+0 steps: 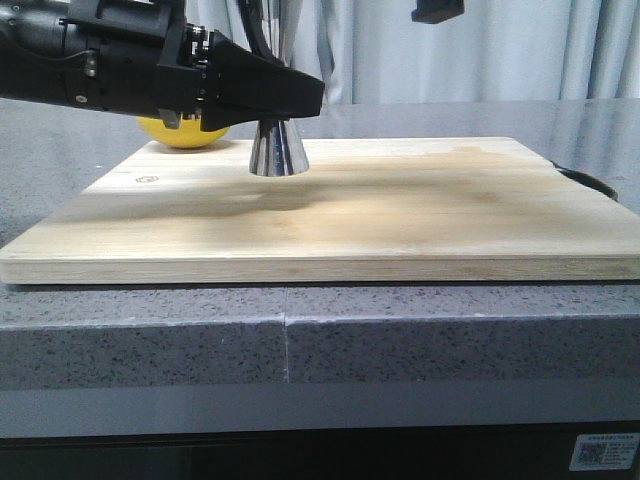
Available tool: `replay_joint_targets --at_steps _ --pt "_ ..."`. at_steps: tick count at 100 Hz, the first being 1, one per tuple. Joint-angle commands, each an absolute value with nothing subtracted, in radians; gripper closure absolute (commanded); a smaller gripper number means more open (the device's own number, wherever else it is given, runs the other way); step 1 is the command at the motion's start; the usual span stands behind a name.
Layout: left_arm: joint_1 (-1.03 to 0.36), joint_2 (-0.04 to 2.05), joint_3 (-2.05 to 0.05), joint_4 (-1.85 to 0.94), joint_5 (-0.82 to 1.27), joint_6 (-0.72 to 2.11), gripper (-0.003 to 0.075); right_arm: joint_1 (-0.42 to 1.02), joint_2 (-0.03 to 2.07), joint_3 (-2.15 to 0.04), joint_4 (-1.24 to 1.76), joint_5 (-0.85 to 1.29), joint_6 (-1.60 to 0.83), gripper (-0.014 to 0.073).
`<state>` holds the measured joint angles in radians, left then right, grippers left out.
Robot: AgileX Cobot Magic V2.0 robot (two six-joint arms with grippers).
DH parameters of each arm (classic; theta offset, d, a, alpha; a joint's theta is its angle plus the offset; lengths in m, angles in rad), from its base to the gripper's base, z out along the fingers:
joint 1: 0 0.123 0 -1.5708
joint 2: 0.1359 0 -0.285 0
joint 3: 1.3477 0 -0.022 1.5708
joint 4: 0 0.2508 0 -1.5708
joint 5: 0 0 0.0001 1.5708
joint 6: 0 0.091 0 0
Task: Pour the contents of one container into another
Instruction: 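Hold the beaker tilted over the jigger with the right gripper, continuing the pour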
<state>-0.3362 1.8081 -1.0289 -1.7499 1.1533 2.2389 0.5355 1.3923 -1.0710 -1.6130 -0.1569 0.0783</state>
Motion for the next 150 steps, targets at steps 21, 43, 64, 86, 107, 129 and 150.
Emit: replay_joint_targets --at_steps 21,43,64,86,107,129,150 --pt "-0.346 1.754 -1.056 -1.816 1.27 2.228 0.0739 0.533 1.352 -1.109 -1.62 -0.142 0.08 0.0566" --pt "-0.346 1.754 -1.056 -1.816 1.27 2.228 0.0739 0.533 1.352 -1.109 -1.624 -0.14 0.08 0.0566" --pt "-0.346 1.754 -1.056 -1.816 1.27 2.228 0.0739 0.533 1.352 -1.109 -1.624 -0.14 0.08 0.0566" --pt "-0.346 1.754 -1.056 -1.816 1.27 2.228 0.0739 0.533 1.352 -1.109 -1.624 -0.14 0.08 0.0566" --pt "-0.346 1.754 -1.056 -1.816 1.27 2.228 0.0739 0.533 1.352 -1.109 -1.624 -0.142 0.08 0.0566" --pt "-0.346 1.754 -1.056 -1.816 1.27 2.228 0.0739 0.533 1.352 -1.109 -1.624 -0.142 0.08 0.0566" --pt "-0.346 1.754 -1.056 -1.816 1.27 2.228 0.0739 0.533 1.352 -1.109 -1.646 -0.142 0.08 0.0566"
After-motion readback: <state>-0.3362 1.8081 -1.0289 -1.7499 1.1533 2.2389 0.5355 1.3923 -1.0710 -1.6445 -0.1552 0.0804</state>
